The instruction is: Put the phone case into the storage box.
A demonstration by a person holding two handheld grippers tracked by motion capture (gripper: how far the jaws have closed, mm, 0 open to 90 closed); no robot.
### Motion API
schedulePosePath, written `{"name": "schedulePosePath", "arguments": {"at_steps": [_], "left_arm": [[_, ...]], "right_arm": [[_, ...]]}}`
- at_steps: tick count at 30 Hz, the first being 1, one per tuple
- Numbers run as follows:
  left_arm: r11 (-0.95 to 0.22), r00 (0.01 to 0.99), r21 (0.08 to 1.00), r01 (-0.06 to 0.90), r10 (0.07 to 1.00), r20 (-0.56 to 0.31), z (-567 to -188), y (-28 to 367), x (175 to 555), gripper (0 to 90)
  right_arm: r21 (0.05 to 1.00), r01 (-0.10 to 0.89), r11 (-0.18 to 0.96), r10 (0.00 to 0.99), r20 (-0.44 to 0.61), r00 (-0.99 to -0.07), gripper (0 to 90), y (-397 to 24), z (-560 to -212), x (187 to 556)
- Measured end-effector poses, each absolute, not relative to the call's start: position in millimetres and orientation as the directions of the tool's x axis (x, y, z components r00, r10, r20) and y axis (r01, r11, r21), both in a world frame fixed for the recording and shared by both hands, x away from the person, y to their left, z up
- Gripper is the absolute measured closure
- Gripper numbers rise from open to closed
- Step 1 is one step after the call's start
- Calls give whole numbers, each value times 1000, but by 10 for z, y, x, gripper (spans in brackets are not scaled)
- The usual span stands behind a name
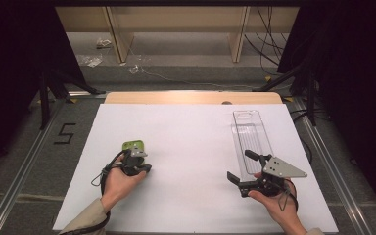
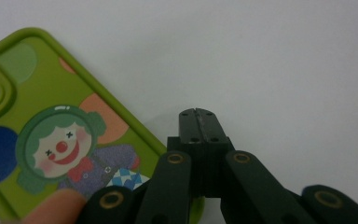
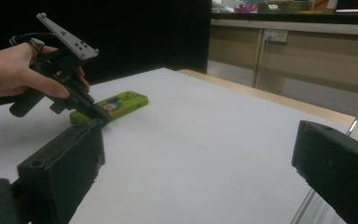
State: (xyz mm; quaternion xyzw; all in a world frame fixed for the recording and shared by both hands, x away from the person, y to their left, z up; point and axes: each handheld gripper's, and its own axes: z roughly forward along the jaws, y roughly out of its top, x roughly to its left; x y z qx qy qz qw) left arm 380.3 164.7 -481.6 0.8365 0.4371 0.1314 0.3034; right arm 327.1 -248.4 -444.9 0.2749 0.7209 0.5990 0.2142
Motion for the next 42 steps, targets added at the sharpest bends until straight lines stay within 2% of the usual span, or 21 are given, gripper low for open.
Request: {"name": "schedulePosePath", "arguments": {"at_steps": [30,37,38,39,40,41,42], "left_arm": [[-435,548,586,684,837,-17,-4823,1978,3714,896],[-430,554,604,671,832,-23,-4751,1961,3702,812],[-425,550,610,669,835,-20,-4728,1963,3705,762],[-417,542,614,670,840,-21,-4708,1967,3713,762],[-406,531,615,675,847,-24,-4694,1972,3727,676],[-403,524,612,681,851,-23,-4684,1981,3743,676],[-391,510,615,685,860,-22,-4681,1990,3759,629]], "right_arm": [[981,140,134,655,19,-756,35,-2485,-4450,3274],[981,139,134,654,18,-757,36,-2483,-4449,3273],[981,140,135,654,18,-756,36,-2484,-4451,3275],[981,140,135,654,18,-756,36,-2484,-4451,3275],[981,139,135,653,18,-757,35,-2482,-4450,3274],[981,139,135,653,18,-757,35,-2482,-4450,3274],[981,138,134,653,17,-757,36,-2481,-4450,3275]]}}
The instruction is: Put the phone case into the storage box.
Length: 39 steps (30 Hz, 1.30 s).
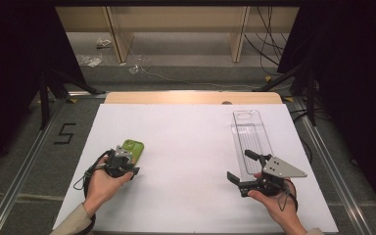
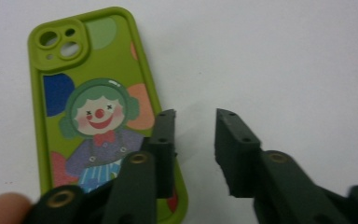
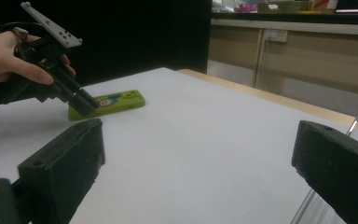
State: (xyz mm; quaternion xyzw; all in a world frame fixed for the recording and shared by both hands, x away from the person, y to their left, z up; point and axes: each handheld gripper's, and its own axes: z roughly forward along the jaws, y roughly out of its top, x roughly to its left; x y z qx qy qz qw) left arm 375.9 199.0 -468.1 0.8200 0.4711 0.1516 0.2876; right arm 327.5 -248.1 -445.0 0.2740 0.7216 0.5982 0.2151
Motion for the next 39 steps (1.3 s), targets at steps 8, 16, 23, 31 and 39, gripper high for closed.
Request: {"name": "schedulePosePath", "arguments": {"at_steps": [8,16,23,31,39], "left_arm": [[-305,399,626,718,917,-11,-4702,2089,3948,274],[-344,415,569,747,910,4,-4780,2169,4121,73],[-322,397,555,767,918,-15,-4821,2191,4191,43],[-318,384,534,783,923,-13,-4839,2177,4237,53],[-306,370,522,796,929,-20,-4854,2185,4267,60]], "right_arm": [[982,138,132,655,18,-756,36,-2477,-4447,3278],[982,135,130,656,17,-755,36,-2479,-4443,3277],[983,132,130,656,15,-755,37,-2478,-4442,3278],[982,133,132,655,14,-756,37,-2478,-4443,3278],[982,133,132,655,14,-756,38,-2479,-4443,3278]]}}
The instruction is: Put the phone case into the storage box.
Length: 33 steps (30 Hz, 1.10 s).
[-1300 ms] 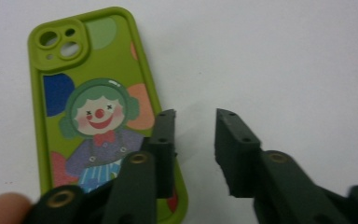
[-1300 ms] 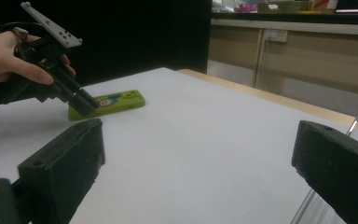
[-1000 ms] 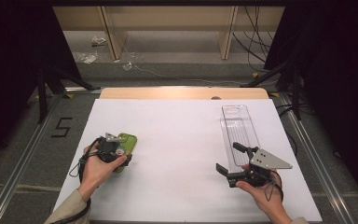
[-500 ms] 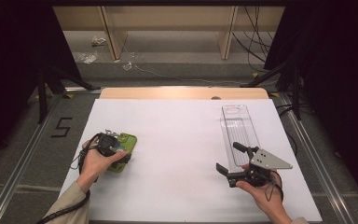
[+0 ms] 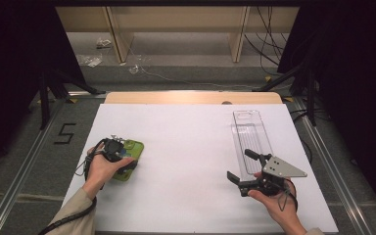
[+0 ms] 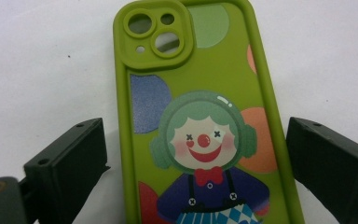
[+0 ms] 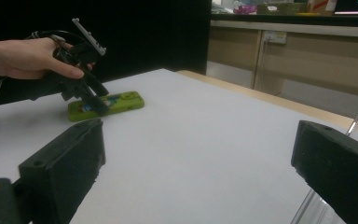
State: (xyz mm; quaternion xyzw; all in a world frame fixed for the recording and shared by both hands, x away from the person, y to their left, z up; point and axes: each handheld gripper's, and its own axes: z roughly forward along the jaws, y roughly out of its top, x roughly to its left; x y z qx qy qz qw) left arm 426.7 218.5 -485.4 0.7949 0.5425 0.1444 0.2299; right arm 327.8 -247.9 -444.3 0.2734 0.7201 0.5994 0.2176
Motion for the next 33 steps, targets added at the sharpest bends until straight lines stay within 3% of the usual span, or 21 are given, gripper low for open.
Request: {"name": "schedulePosePath", "arguments": {"at_steps": [33], "left_arm": [[-318,365,483,816,931,-5,-4827,2123,4304,120]], "right_arm": [[981,139,136,651,17,-759,40,-2476,-4450,3281]]}}
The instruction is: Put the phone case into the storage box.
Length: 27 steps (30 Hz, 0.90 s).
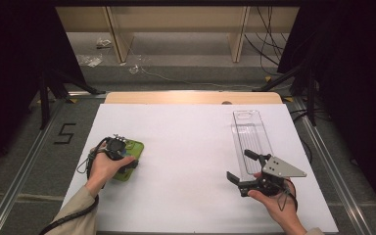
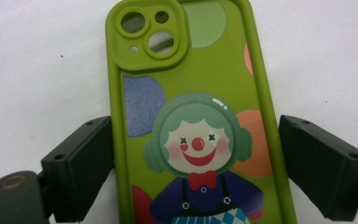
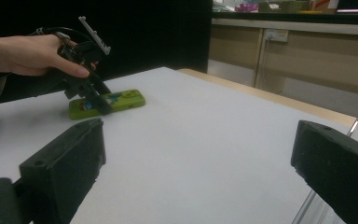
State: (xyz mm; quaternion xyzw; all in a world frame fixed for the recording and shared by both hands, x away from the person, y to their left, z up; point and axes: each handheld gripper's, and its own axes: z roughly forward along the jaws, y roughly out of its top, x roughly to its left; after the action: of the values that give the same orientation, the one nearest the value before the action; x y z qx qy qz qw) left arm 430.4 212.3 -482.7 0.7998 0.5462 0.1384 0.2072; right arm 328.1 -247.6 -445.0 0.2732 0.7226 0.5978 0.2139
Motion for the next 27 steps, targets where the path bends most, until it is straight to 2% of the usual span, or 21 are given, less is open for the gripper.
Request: {"name": "schedulePosePath", "arguments": {"at_steps": [18,27], "left_arm": [[-340,367,449,826,930,29,-4791,2093,4308,126],[-309,339,446,840,941,13,-4796,2093,4307,140]], "right_arm": [[981,140,137,649,18,-761,41,-2475,-4451,3281],[980,141,137,649,18,-761,41,-2473,-4452,3281]]}}
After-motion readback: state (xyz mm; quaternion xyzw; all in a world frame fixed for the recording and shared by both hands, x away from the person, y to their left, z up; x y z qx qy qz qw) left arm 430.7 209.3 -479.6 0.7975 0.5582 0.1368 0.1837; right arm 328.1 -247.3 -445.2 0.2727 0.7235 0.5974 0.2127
